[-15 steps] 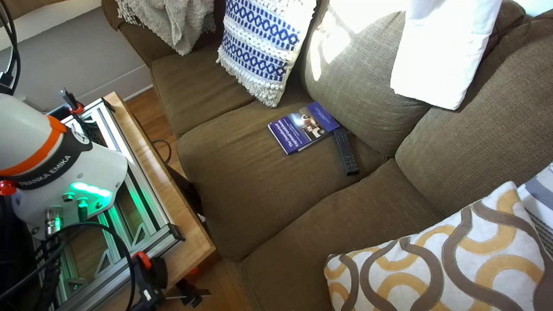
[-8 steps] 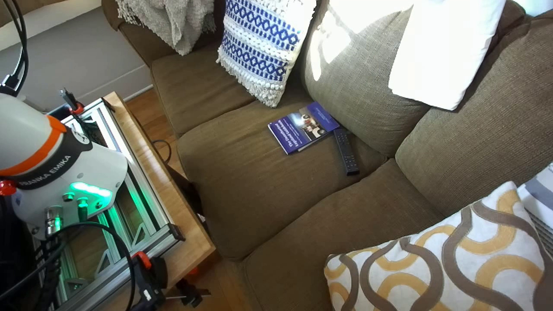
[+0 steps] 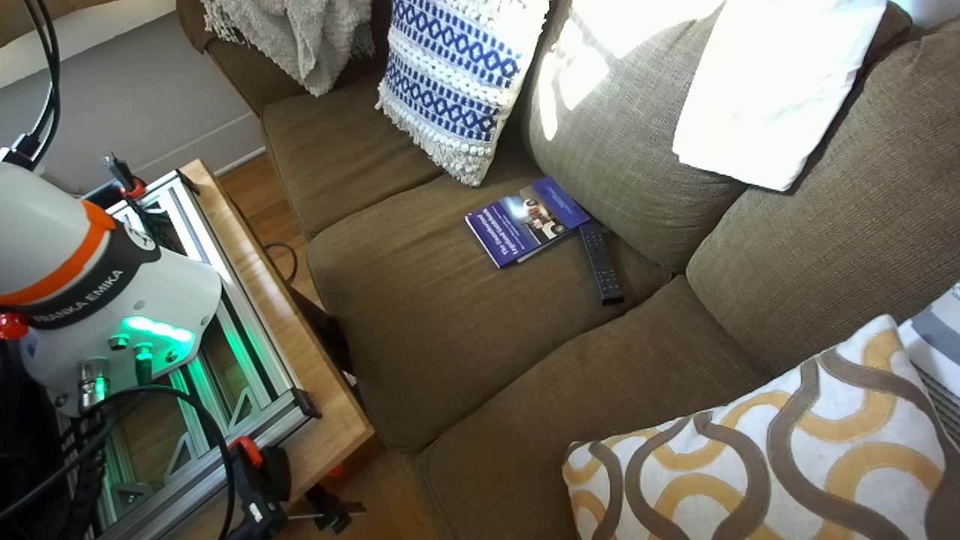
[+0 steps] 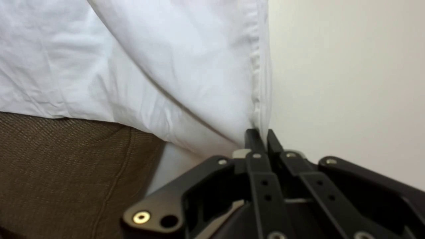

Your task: Hang the white towel on the backrest of the sofa

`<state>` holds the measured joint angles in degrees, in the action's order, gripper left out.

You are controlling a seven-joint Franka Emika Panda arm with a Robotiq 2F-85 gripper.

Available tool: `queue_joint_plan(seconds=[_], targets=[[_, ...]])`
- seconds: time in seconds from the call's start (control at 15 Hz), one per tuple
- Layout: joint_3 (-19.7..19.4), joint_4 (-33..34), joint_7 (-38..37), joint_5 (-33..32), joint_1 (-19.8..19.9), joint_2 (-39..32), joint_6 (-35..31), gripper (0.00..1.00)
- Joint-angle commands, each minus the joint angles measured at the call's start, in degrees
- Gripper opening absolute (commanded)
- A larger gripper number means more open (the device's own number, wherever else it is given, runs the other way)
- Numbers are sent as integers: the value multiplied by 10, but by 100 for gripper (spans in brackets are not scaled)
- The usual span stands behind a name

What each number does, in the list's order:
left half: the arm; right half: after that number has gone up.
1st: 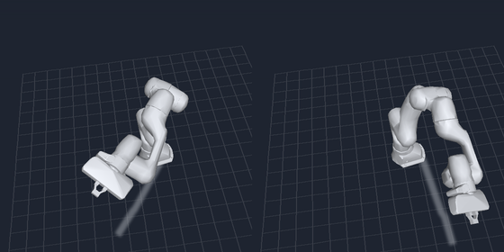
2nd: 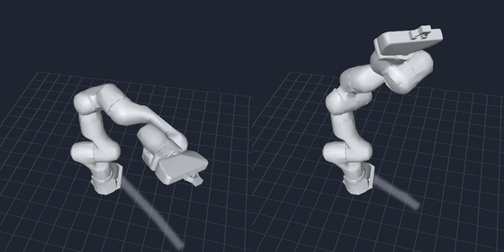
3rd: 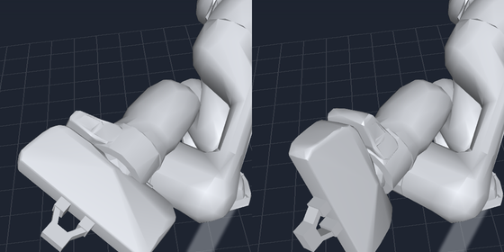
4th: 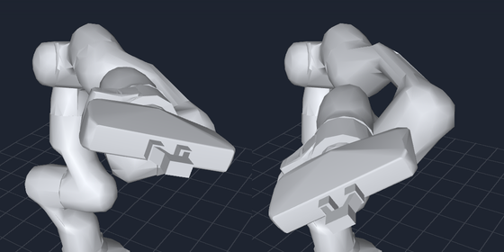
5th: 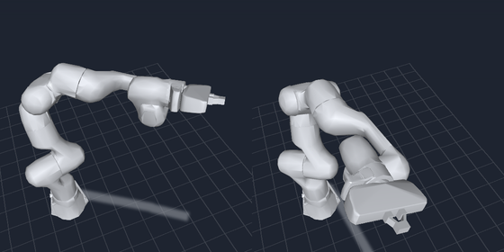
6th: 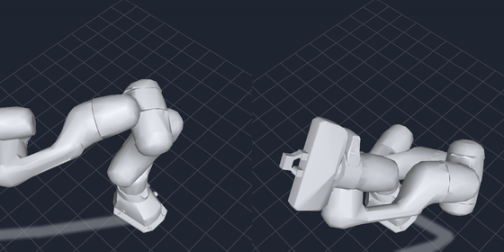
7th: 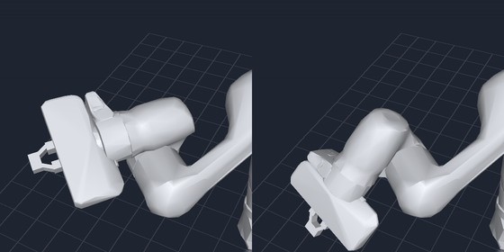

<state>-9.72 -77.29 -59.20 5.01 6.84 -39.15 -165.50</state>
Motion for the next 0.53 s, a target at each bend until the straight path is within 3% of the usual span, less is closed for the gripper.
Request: queue_joint_plan(seconds=[0.0, 0.07, 0.13, 0.47], targets=[[-2, 39, 23, 31, 3, -35, -21, 1], [0, 11, 6, 8, 0, -11, -6, 1], [0, 13, 6, 8, 0, -14, -8, 5], [0, 13, 6, 8, -1, -13, -8, 5]])
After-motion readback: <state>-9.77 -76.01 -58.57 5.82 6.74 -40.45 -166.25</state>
